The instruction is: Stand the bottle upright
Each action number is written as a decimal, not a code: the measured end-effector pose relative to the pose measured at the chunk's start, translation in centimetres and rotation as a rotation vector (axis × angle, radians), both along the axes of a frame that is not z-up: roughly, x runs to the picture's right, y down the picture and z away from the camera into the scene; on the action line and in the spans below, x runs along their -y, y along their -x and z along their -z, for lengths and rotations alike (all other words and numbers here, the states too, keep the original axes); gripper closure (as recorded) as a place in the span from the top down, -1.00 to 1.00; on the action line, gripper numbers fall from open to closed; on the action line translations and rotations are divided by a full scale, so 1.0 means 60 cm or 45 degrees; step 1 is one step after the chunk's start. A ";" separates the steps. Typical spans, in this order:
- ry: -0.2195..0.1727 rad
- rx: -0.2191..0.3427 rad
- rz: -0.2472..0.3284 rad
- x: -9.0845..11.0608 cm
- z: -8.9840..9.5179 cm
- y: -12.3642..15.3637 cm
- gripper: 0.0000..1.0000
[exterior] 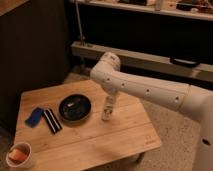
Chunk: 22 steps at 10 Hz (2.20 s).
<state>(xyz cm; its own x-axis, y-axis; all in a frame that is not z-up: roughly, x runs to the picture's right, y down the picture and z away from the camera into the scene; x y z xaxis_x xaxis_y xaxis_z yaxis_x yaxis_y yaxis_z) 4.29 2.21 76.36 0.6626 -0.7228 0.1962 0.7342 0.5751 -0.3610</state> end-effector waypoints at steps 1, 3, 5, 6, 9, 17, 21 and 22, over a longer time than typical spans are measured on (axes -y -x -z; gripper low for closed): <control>0.002 0.002 -0.001 0.000 0.000 0.001 -0.22; 0.005 0.010 0.001 -0.001 0.003 0.004 -0.22; 0.005 0.013 0.004 -0.001 0.005 0.006 -0.22; 0.001 0.012 0.009 0.000 0.006 0.008 -0.22; -0.015 -0.007 0.023 0.001 0.008 0.008 -0.22; -0.029 -0.047 0.057 -0.002 0.009 0.012 -0.22; -0.028 -0.048 0.071 0.001 0.010 0.015 -0.21; -0.026 -0.047 0.071 0.002 0.010 0.016 -0.13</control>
